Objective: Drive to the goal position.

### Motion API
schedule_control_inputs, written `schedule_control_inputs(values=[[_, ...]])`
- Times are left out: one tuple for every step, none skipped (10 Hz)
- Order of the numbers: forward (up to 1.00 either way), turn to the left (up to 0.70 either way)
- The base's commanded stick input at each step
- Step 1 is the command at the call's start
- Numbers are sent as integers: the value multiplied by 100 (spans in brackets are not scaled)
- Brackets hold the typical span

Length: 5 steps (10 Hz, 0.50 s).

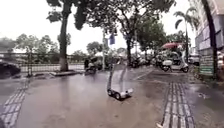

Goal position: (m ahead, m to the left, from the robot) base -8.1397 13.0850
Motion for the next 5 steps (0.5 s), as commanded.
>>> schedule_control_inputs(values=[[43,25],[43,25],[43,25],[43,25],[43,25]])
